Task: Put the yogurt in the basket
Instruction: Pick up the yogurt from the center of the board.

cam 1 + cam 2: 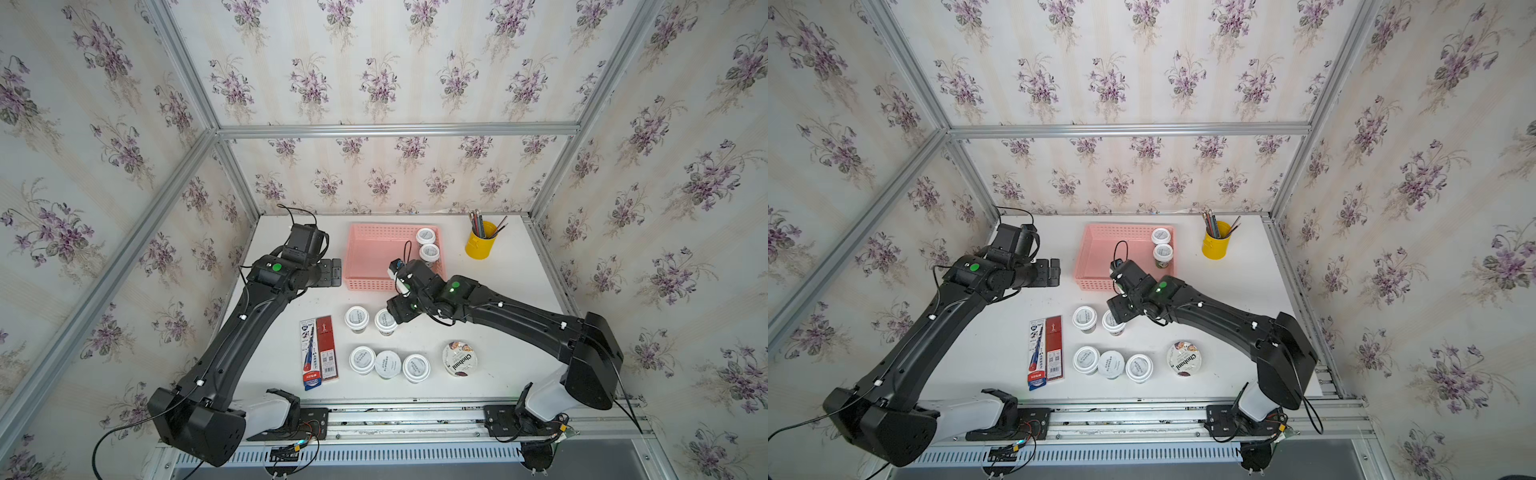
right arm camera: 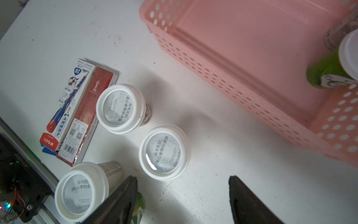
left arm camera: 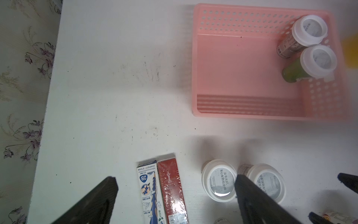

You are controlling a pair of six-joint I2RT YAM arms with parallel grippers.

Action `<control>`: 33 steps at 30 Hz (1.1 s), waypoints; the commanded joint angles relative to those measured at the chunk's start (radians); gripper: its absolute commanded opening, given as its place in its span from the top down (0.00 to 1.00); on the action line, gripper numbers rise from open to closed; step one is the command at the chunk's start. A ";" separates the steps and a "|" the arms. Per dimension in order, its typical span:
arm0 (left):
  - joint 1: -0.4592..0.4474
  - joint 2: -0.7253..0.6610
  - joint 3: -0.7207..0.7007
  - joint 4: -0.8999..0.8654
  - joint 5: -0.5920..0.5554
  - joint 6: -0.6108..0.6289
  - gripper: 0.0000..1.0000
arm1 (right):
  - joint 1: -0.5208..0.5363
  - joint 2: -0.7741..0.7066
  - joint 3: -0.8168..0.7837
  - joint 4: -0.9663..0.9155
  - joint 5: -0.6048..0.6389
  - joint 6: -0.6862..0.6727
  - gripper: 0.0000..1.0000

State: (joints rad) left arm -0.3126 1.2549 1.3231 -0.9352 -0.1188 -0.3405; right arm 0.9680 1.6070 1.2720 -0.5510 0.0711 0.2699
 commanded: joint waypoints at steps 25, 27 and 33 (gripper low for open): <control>0.010 -0.016 -0.050 -0.007 -0.039 0.005 0.01 | 0.073 0.219 0.076 0.010 0.056 -0.019 0.26; 0.009 -0.016 -0.053 -0.006 -0.038 0.005 0.01 | 0.074 0.222 0.079 0.002 0.069 -0.018 0.27; 0.013 -0.016 -0.051 -0.004 -0.032 0.005 0.01 | 0.074 0.225 0.080 -0.028 0.124 -0.018 0.29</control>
State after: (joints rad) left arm -0.3016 1.2392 1.2697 -0.9520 -0.1532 -0.3405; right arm 1.0412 1.8271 1.3479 -0.5472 0.1402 0.2577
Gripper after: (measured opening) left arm 0.989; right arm 0.716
